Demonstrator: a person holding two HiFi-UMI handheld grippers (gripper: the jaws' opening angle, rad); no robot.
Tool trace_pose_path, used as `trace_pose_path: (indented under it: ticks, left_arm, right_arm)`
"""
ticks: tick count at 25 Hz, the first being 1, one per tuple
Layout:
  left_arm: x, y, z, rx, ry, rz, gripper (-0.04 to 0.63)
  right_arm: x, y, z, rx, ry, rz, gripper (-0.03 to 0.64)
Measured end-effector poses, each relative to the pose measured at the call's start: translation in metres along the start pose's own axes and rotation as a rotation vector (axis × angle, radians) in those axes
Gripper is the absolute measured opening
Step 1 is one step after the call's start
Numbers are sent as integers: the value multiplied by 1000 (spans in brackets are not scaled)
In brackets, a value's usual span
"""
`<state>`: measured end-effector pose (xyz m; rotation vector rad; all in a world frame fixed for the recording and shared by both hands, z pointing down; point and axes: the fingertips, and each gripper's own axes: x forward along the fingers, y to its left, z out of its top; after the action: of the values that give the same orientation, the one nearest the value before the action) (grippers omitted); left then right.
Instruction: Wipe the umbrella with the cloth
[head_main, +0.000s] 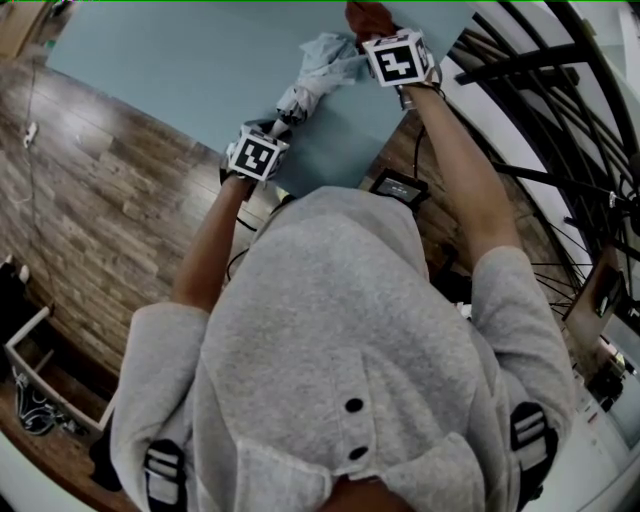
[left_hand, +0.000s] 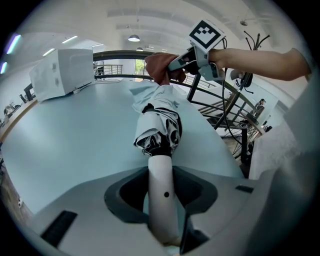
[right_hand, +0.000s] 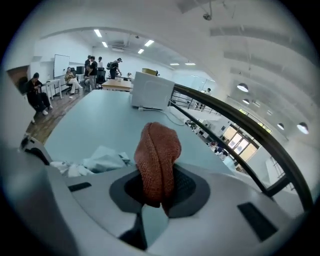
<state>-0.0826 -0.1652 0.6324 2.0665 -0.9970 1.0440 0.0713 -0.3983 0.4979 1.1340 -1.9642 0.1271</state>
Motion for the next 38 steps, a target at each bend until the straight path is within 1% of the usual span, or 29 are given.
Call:
trace_pose_path:
  ticks: [2,3,7,8,10,11,12,15,16,18,21,23,24,26,27,29,31,32,34,37,38]
  left_arm:
    - [0,1,0,4,-3,3,156]
    - [-1,3,1,6,-5,6,156]
    - [0,3,3,1,-10,8,156]
    - [0,3,3,-1,-11,7,156]
    - [0,2,4,-2,-15,6,156]
    - [0,3,5,-2,-17,5,156]
    - [0,3,4,-2,-18,5,156]
    - [-1,6,0,4,-12,9,156]
    - [-1,8,-1,7,-9,11,156]
    - [-1,9,0,7,-10,6,156]
    - [1,7,-1,-5,-16,-27,156]
    - [1,5,-2,-14,-17,-56,156]
    - [1,5,-4,-17,-18,-68,156]
    - [-1,8,-7,-13,-32,-93,157]
    - [-3,9,-6,-4,-49,-110,158]
    - [-9,8,0,38,-101,-119,158]
    - [-23,8,11,74,-185,-94,160]
    - [-34,6,15,74,-235,-78,160]
    - [-66,-5,21,55,-354,-46,160]
    - [-130,-38,41,43,-589,8,158]
    - [-150,-51,46,46,-652,17,156]
  right_arm:
    - [-1,33,-7,-20,16,81,74]
    - [-2,52,-10,-49,24,120,74]
    - [-14,123,-18,-221,40,264,74]
    - [-16,137,-22,-248,48,296,74]
    - [-18,155,-30,-263,64,323,74]
    - [-20,161,-33,-245,75,343,74]
    - [-23,170,-36,-209,90,388,74]
    - [-44,216,-46,-97,146,613,74]
    - [-50,229,-48,-75,154,663,74]
    - [-60,247,-51,-22,155,716,74]
    - [-77,265,-58,107,168,817,74]
    - [-94,272,-61,188,149,870,74]
    - [-103,272,-61,233,124,877,74]
    - [-121,263,-57,349,43,853,74]
    - [-131,253,-54,418,-10,824,74]
    - [-154,223,-49,546,-124,734,74]
    - [-181,186,-50,623,-221,623,74]
    - [-198,169,-54,631,-256,560,74]
    - [-238,137,-72,592,-298,407,74]
    - [-307,93,-106,515,-340,150,74]
    - [-327,84,-115,504,-353,78,74]
